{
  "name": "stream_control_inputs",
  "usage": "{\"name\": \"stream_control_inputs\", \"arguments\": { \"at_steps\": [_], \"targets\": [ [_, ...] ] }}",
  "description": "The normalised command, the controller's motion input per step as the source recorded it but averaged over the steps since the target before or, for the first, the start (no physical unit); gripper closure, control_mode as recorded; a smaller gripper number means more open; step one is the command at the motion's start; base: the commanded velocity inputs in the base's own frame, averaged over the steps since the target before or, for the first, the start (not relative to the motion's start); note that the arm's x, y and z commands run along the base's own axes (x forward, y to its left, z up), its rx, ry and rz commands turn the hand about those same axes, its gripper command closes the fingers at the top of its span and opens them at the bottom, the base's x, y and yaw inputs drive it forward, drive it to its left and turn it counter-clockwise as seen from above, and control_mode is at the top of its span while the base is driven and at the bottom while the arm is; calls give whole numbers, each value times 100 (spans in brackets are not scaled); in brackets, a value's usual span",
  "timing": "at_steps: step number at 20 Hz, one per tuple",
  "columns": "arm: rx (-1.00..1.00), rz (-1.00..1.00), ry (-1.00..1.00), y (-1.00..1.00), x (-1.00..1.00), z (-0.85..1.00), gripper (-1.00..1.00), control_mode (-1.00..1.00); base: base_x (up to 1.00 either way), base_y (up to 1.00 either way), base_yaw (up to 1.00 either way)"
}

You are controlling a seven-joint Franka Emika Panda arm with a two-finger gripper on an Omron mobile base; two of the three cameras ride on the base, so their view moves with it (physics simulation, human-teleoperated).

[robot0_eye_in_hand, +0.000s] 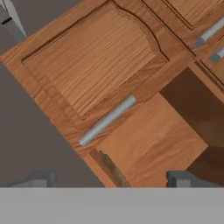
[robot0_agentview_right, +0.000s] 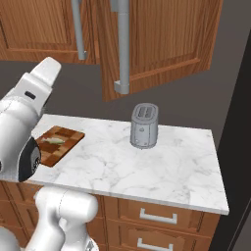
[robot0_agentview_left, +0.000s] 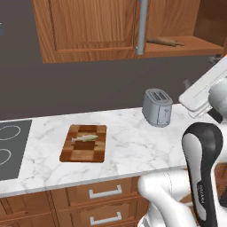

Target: Open the cabinet, retrieve the rolling pin, and place it next to the meat on the cutting board to prepare for tenderizing.

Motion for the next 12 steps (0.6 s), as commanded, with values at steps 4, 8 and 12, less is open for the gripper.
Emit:
{"name": "stream_control_inputs", "arguments": {
  "at_steps": [4, 8, 12],
  "targets": [
    [-19, -28, 26, 9, 85, -25, -100, -100, 0, 0, 0],
    [-21, -35, 25, 3, 66, -16, -100, -100, 0, 0, 0],
    [-15, -32, 28, -31, 59, -1, -100, -100, 0, 0, 0]
  ]
}}
